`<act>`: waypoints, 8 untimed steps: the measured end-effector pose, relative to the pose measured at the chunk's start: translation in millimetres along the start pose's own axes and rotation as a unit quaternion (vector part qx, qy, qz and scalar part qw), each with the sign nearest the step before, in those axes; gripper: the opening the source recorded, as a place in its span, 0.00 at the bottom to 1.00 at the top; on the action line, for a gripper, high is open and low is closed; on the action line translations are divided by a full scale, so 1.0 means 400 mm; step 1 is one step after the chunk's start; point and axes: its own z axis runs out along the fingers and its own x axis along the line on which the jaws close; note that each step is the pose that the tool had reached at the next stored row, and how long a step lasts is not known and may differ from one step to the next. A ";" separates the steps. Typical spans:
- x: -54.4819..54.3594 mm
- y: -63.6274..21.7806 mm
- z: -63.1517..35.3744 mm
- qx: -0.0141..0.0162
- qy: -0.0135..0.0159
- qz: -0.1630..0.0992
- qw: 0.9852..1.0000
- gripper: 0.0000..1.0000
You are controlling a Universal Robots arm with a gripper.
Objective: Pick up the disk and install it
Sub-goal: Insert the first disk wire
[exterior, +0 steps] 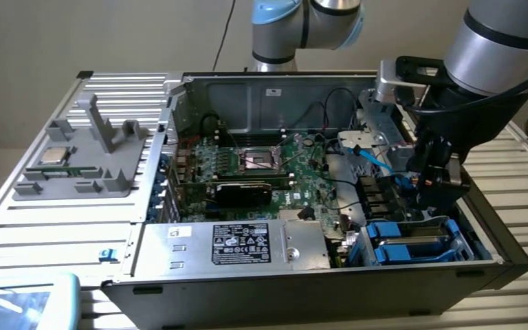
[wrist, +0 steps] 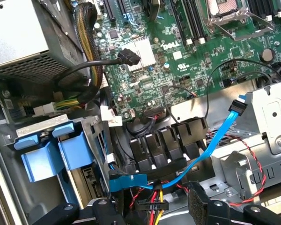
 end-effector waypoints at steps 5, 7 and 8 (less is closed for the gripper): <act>0.003 -0.001 0.000 0.000 0.000 0.004 1.000 0.65; 0.004 -0.001 0.000 0.000 0.000 0.005 1.000 0.65; 0.004 -0.001 0.000 0.000 0.000 0.005 1.000 0.65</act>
